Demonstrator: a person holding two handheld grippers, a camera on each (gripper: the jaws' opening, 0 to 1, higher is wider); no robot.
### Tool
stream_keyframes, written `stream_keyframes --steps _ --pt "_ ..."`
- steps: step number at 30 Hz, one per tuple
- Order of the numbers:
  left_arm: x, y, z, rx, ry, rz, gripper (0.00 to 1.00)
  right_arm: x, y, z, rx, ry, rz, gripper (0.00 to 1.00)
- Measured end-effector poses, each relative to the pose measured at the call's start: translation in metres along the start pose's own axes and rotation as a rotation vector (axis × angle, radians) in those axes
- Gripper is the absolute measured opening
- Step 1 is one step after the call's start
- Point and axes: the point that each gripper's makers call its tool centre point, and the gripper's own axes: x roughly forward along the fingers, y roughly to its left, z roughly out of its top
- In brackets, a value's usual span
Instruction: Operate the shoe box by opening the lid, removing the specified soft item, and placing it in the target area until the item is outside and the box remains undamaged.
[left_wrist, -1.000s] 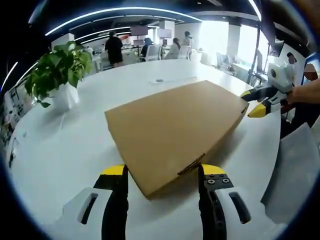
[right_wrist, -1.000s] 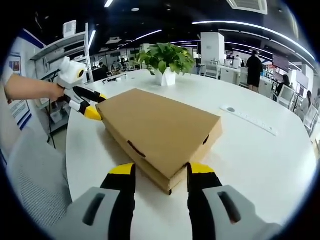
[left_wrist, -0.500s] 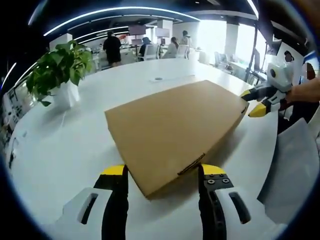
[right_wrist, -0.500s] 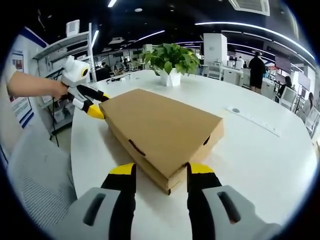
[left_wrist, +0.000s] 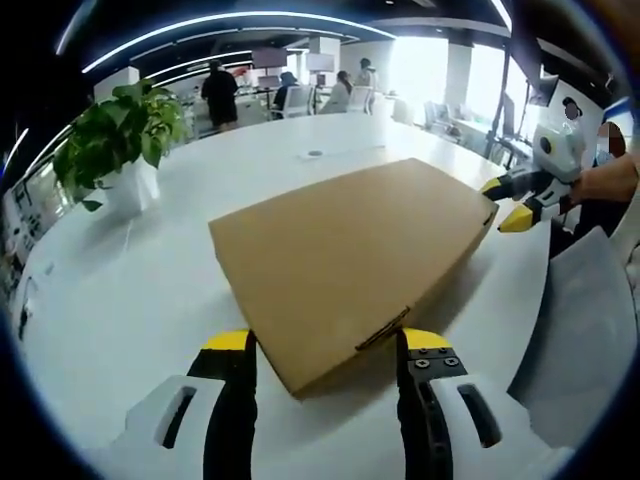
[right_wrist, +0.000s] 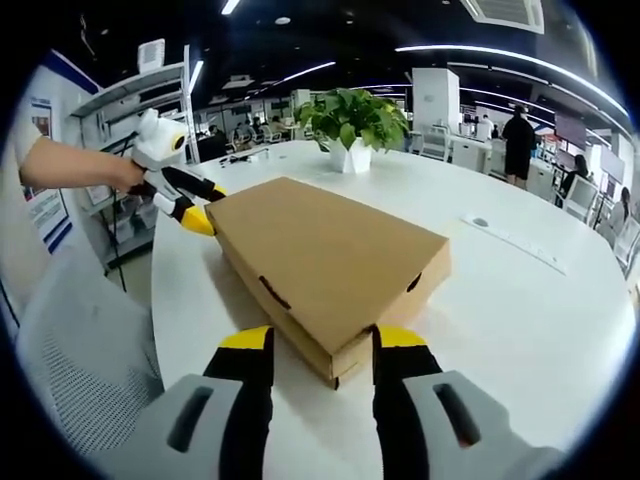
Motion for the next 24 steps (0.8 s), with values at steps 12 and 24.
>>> stream_keyframes --steps 12,24 --pt "-0.011 0.002 -0.01 0.005 0.014 -0.006 0.55 0.0 0.017 -0.001 0.0 -0.005 0.017 0.34" --pt "-0.021 0.0 -0.02 0.004 0.013 -0.007 0.55 -0.003 0.031 -0.003 0.006 -0.011 0.023 0.33"
